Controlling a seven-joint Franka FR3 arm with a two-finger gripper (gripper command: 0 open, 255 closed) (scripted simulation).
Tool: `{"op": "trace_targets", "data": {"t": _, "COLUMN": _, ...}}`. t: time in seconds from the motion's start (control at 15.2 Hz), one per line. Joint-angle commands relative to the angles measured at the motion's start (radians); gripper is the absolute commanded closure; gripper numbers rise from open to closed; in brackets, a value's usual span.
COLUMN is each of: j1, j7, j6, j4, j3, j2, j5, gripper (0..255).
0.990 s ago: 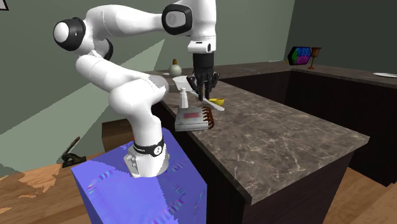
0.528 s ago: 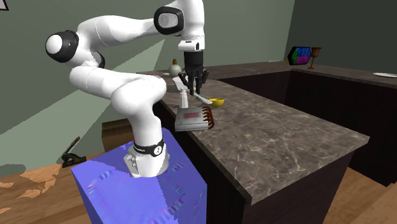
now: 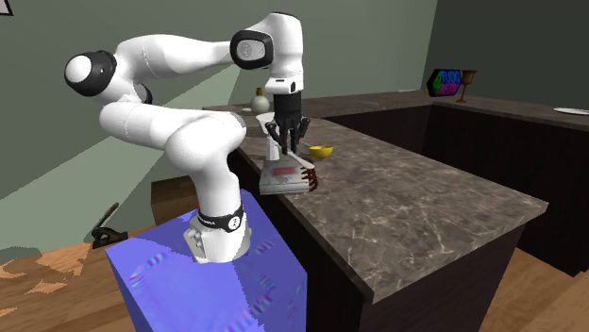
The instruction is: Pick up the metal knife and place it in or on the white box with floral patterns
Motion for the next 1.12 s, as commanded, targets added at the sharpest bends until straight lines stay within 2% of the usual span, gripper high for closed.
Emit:
{"op": "trace_targets", "data": {"t": 0.0, "j1": 0.014, "j7": 0.002, "j6": 0.018, "j4": -0.028, "j3": 0.021, "j2": -0.009, "j5": 0.02, "gripper": 255}}
{"op": "trace_targets", "data": {"t": 0.33, "j1": 0.05, "j7": 0.008, "j6": 0.067, "j4": -0.093, "j3": 0.079, "j2": -0.017, "j5": 0.078, "gripper": 255}}
{"op": "trace_targets", "data": {"t": 0.86, "j1": 0.05, "j7": 0.008, "j6": 0.068, "j4": -0.093, "j3": 0.079, "j2": -0.017, "j5": 0.078, "gripper": 255}}
{"op": "trace_targets", "data": {"t": 0.92, "j1": 0.05, "j7": 0.008, "j6": 0.067, "j4": -0.093, "j3": 0.079, "j2": -0.017, "j5": 0.078, "gripper": 0}}
{"op": "trace_targets", "data": {"t": 1.06, "j1": 0.05, "j7": 0.008, "j6": 0.067, "j4": -0.093, "j3": 0.079, "j2": -0.017, "j5": 0.078, "gripper": 0}}
